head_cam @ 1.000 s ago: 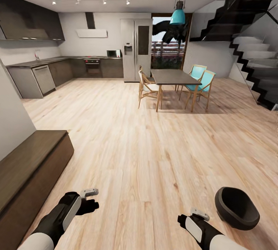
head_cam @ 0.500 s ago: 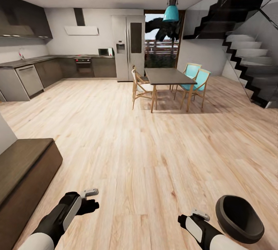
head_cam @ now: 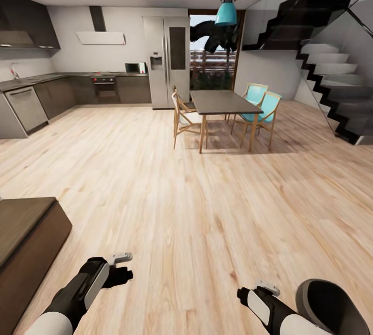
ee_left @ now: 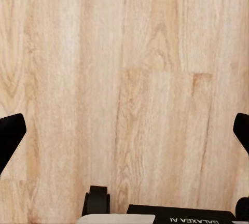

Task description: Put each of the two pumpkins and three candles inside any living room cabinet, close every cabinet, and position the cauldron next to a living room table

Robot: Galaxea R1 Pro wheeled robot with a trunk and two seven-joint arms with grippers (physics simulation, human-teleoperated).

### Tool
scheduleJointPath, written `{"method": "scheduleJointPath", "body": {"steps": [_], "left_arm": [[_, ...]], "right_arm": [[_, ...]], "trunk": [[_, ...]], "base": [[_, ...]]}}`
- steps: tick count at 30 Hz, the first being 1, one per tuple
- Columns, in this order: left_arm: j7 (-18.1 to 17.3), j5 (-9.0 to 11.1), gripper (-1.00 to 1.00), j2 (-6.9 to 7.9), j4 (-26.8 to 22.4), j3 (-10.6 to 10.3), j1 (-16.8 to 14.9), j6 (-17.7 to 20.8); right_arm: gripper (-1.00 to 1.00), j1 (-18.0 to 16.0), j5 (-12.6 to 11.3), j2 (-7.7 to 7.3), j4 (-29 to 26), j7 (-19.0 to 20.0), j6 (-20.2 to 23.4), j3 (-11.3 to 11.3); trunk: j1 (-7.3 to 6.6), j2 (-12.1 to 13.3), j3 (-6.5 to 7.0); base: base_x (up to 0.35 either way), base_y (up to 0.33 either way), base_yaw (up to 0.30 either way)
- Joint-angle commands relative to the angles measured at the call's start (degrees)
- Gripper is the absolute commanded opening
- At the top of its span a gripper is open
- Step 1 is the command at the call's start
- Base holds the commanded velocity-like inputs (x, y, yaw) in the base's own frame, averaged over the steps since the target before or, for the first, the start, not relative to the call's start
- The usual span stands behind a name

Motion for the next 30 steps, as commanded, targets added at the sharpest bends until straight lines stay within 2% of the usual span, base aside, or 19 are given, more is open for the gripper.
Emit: {"method": "scheduleJointPath", "body": {"steps": [1,19,30], "left_arm": [[0.0,0.1,1.0,-0.01,0.0,0.0,0.0,-0.4],[0.0,0.0,1.0,-0.13,0.0,0.0,0.0,-0.9],[0.1,0.0,1.0,-0.2,0.0,0.0,0.0,-0.9]], "right_arm": [[1.0,0.0,0.0,0.02,0.0,0.0,0.0,0.0],[1.0,0.0,0.0,0.11,-0.1,0.0,0.0,0.0],[1.0,0.0,0.0,0.2,-0.1,0.0,0.1,0.1]], "trunk": [[0.0,0.0,0.0],[0.0,0.0,0.0],[0.0,0.0,0.0]], "base": [[0.332,0.0,0.0],[0.332,-0.009,0.006],[0.305,-0.173,0.254]]}}
